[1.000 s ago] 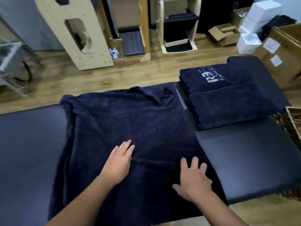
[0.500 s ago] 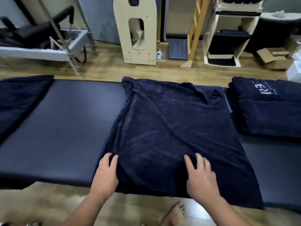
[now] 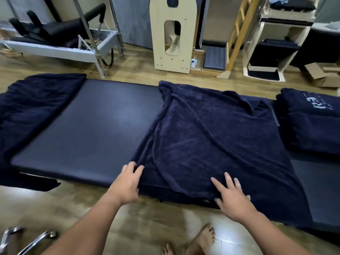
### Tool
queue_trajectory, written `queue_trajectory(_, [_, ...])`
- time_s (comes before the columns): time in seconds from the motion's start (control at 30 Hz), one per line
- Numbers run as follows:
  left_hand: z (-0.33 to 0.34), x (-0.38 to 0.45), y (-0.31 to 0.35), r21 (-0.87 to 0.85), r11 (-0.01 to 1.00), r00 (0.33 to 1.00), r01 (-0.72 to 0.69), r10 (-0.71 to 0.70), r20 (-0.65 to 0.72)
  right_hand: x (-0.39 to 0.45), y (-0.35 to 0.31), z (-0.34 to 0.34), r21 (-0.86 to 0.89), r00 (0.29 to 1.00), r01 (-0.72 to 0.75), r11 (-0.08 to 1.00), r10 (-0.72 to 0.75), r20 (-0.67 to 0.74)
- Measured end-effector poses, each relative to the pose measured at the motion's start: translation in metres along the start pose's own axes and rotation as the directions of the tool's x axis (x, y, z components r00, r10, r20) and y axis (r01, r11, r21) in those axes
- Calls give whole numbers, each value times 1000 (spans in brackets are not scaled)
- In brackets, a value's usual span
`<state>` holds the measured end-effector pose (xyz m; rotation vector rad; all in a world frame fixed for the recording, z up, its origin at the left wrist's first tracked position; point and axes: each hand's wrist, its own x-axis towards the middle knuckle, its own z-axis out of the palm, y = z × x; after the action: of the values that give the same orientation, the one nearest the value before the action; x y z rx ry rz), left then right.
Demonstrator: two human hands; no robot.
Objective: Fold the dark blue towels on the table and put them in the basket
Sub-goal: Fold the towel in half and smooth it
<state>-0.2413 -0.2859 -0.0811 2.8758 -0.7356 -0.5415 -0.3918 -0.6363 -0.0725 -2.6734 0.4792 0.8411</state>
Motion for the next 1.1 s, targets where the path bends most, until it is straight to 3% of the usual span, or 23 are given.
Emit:
queue_trajectory(0.1, [-9,5,-12,-71,997,1000,15,-16,-24,-3,-1,3,-35,1000,-9,999,8,-24])
queue_trajectory(0.23, [-14,7,-19,48,999,999,-15,13,40,-4,-2,5,-82,998,-21,996,17,-53])
queue_trajectory(0.33, [-15,12,-19,46,999,996,-24,20,84,-1,0,2,-87,997,-32,996,25,-77])
queue_trajectory(0.53, [-21,18,-4,192,980,998,51,-44,-40,2,2,1,-99,997,-28,995,20,-74])
queue_trajectory(0.63, [-29,15,-13,263,951,986,164,-149,-75,1,1,0,-109,992,-86,990,75,-103])
queue_trajectory(0.7, [-34,1,-29,170,942,946,290,-254,-203,-5,-1,4,-110,979,-184,977,173,-104])
queue_trajectory(0.77, [-28,-18,-50,171,923,927,344,-306,-216,-13,-1,16,-184,970,-232,955,214,-116])
queue_trajectory(0.87, [-6,-39,-65,260,920,954,292,-259,-153,-25,1,32,-289,971,-229,930,198,-130])
queue_trajectory(0.93, [0,-35,-64,315,941,987,122,-82,-137,-30,1,32,-335,977,-204,920,170,-130])
queue_trajectory(1.0, [2,-27,-66,454,888,976,-78,160,-146,-35,0,28,-378,984,-163,912,122,-129])
queue_trajectory(1.03, [0,-26,-66,481,865,970,-143,218,-104,-37,0,28,-404,988,-135,905,94,-120])
queue_trajectory(1.1, [-11,-30,-63,479,871,994,-108,107,29,-42,0,30,-440,994,-97,893,65,-88])
